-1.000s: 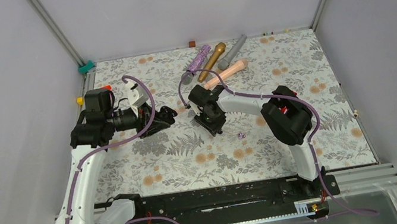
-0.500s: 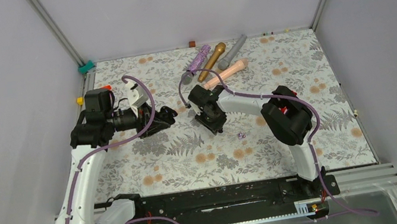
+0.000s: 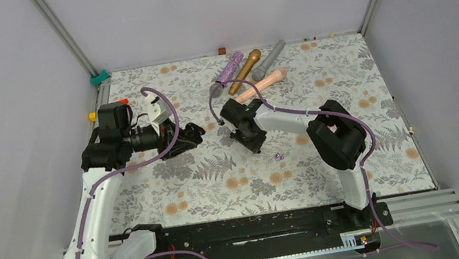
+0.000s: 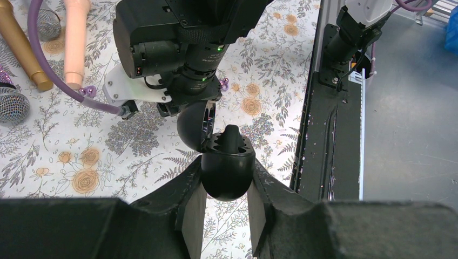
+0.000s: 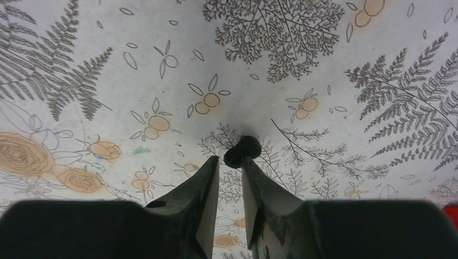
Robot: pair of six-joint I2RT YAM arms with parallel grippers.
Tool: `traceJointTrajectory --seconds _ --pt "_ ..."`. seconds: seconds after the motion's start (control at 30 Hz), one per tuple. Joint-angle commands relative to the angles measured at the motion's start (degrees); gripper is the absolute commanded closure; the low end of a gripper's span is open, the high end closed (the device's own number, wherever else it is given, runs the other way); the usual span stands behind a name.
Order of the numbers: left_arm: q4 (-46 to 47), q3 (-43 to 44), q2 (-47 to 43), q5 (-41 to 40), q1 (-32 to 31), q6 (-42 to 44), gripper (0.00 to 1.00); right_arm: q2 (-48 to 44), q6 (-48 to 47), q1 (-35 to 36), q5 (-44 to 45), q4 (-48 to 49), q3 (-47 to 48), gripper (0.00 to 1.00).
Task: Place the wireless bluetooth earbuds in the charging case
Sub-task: Pick up the earbud from the center of the board.
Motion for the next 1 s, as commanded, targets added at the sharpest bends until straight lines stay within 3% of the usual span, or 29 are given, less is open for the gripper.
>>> traceJointTrajectory --seconds 0.0,0.7,0.97 --pt "2.15 -0.11 -0.06 2.66 0.30 0.50 1.00 -2.79 -1.12 0.39 4.28 -1.47 -0.66 0.74" --pt "2.15 0.18 0.02 2.95 0.32 0.25 1.00 -2.41 -2.11 0.34 8.03 -3.46 0.02 0.87" --pt "2.10 0.09 0.06 3.03 0.32 0.25 1.00 -3.17 -2.42 0.25 7.67 -3.42 0.51 0.99"
